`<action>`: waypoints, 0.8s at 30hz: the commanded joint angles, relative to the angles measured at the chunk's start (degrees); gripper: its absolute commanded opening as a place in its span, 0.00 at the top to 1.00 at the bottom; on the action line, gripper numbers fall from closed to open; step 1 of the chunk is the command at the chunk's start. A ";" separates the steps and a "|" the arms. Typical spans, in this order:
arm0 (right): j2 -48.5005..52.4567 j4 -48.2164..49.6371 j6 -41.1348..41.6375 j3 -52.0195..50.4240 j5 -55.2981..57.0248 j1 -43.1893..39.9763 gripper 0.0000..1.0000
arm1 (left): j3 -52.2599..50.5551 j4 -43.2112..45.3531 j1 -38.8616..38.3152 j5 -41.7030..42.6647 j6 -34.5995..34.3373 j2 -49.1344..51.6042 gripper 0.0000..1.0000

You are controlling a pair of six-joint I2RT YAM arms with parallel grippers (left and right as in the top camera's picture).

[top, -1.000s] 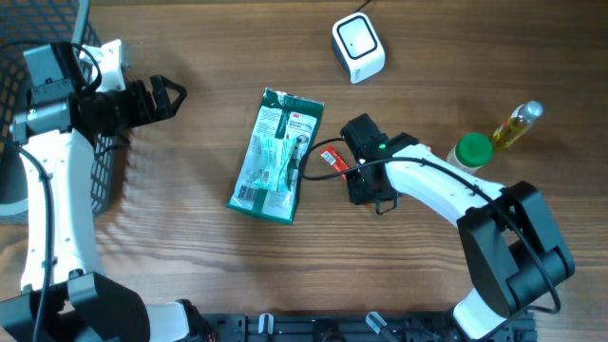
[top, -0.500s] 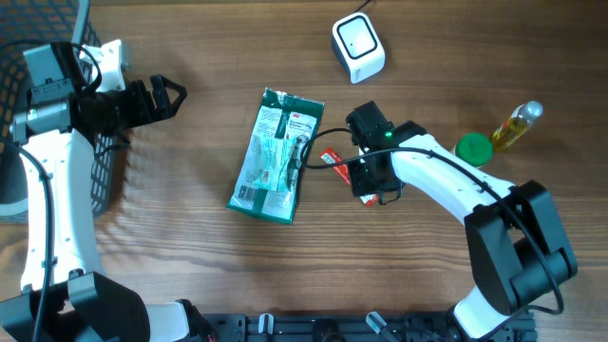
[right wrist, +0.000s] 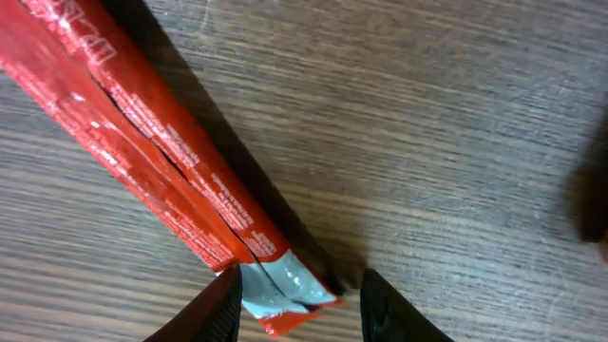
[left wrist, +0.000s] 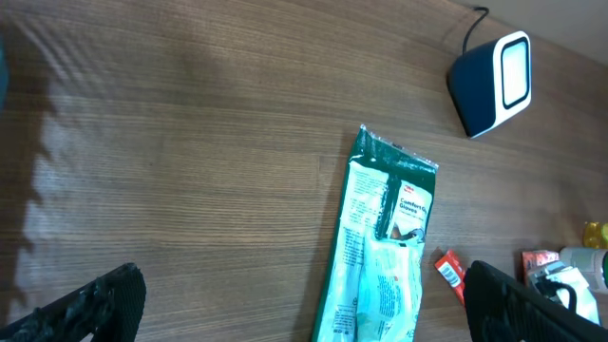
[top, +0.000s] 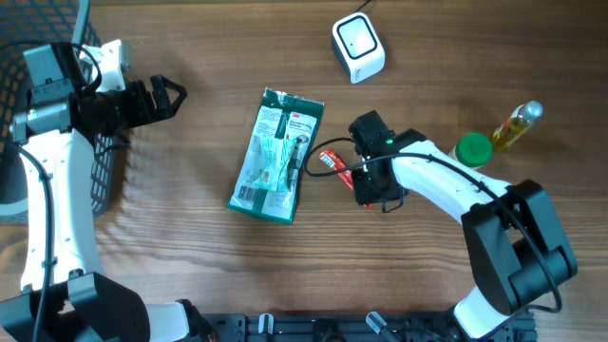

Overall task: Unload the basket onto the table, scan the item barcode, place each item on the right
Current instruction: 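Lower the right gripper and close it on the red stick's end, then lift the red stick and hold it against the white scanner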

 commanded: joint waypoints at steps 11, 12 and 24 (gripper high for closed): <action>0.83 4.85 1.77 -4.13 0.61 -0.24 0.96 | 0.28 0.02 -0.09 0.48 0.87 0.26 0.00; 0.81 4.72 1.53 -3.28 0.79 -0.31 0.96 | 0.28 0.02 -0.09 0.48 0.87 0.26 0.00; -4.11 1.57 -13.42 6.69 -6.38 -0.42 0.96 | 0.28 0.02 -0.09 0.48 0.87 0.26 0.00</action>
